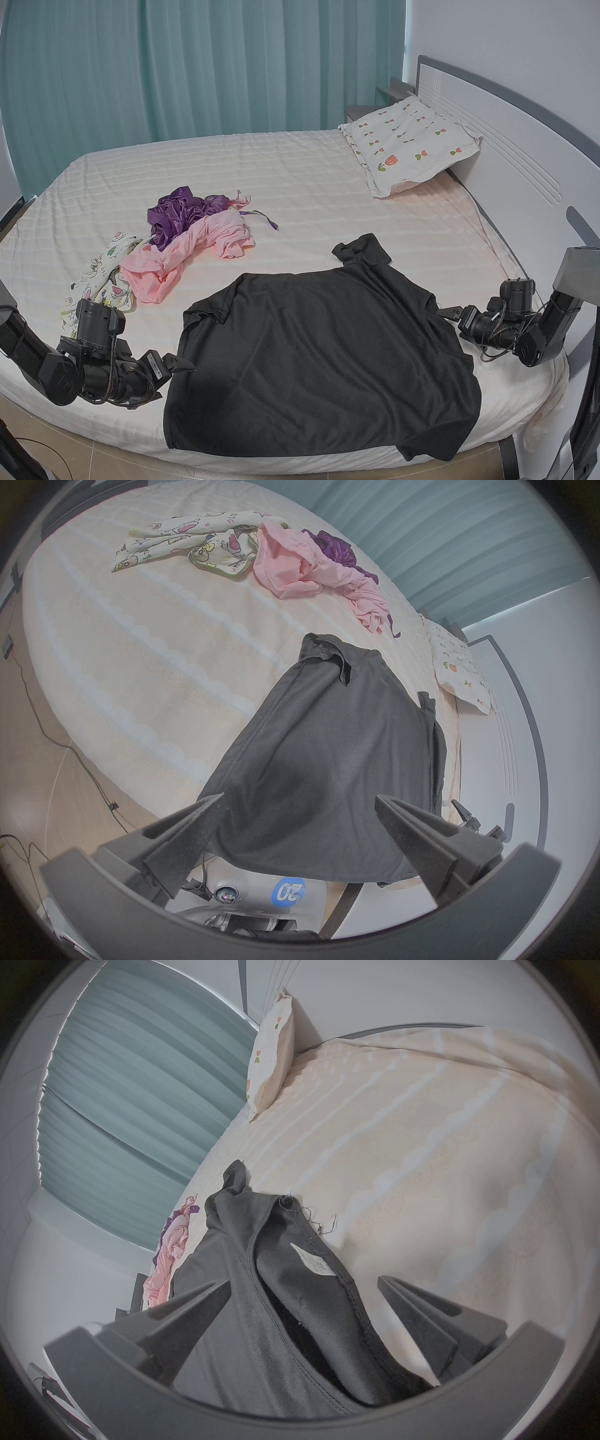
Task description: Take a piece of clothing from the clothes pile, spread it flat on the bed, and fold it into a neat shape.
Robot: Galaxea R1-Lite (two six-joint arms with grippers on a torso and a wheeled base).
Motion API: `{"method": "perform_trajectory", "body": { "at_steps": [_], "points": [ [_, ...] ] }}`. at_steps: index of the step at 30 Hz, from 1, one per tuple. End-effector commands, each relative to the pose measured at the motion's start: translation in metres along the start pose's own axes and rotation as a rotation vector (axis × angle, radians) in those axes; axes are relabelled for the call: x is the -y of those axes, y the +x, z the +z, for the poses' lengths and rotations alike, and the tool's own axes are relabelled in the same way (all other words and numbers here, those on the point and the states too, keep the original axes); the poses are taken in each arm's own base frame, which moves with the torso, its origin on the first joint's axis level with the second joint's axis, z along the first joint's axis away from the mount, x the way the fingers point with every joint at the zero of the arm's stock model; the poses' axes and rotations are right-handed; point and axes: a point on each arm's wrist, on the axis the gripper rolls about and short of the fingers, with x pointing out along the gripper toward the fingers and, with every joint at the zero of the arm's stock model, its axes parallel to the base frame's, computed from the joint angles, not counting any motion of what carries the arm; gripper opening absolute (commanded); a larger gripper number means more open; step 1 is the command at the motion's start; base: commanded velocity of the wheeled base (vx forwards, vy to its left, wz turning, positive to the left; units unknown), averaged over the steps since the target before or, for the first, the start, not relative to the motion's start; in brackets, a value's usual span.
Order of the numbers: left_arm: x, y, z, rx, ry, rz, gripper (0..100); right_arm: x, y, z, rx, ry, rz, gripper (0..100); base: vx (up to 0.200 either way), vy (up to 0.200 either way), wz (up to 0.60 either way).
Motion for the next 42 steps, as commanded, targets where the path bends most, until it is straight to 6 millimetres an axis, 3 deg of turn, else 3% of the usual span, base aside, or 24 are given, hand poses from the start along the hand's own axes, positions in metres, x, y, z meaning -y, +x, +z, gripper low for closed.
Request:
{"method": "perform_trajectory", "body": {
  "at_steps": [1,27,28,35,42],
  "points": [
    [-0.0002,0.0002,-0.0001,0.006,0.000,-0.005,100,-0.0003,0.0013,-0.0017,-0.005,-0.001,0.002,100,0.000,0.000,0.00],
    [-0.0003,0.0075,0.0045,0.084,-0.047,-0.075,100,0.0001,0.0060,-0.0019,-0.007,0.001,0.003,100,0.000,0.000,0.00],
    [-0.0003,0.0075,0.0045,0.084,-0.047,-0.075,100,-0.0001,0.0062,-0.0016,-0.006,0.001,0.004,0,0.000,0.000,0.00],
    [-0.0006,0.0082,0.0044,0.082,-0.050,-0.073,100,-0.0002,0.0066,-0.0056,-0.019,0.000,0.000,0,0.000,0.000,0.00],
    [-0.0008,0.0082,0.0043,0.081,-0.050,-0.072,100,0.0033,0.0023,0.0031,0.010,0.037,-0.004,0,0.000,0.000,0.00]
  ]
}}
